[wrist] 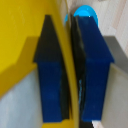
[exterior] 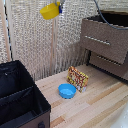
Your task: Kindly move your gripper toward the top drawer's handle. With caution, hold the handle robustly using your gripper and pull open the top drawer. Let the handle go. Relocate your gripper to the bowl placed in the background. Gently hold the bowl using your gripper. Bring the gripper and the bowl to the ajar drawer. Softly release the bowl into it.
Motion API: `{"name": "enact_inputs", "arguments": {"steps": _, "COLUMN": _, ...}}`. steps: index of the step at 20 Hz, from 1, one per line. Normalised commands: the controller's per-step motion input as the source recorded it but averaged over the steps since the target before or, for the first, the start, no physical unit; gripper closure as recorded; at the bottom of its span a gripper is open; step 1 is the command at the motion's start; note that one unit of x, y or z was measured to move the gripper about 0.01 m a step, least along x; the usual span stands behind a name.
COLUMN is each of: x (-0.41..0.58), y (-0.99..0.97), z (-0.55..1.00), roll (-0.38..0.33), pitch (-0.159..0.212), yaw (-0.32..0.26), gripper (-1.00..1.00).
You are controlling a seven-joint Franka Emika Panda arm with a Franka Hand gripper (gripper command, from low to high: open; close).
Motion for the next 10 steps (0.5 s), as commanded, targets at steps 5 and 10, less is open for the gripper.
{"name": "enact_inputs", "arguments": {"steps": 5, "x": 0.074, "y": -0.94, "z": 0.82, "roll": 0.128, "pitch": 0.000, "yaw": -0.003, "gripper": 1.00}}
{"name": "enact_inputs", "arguments": {"steps": 10, "x": -0.170, "y": -0.95, "z": 0.69, "roll": 0.122, "pitch": 0.078, "yaw": -0.008, "gripper": 1.00}}
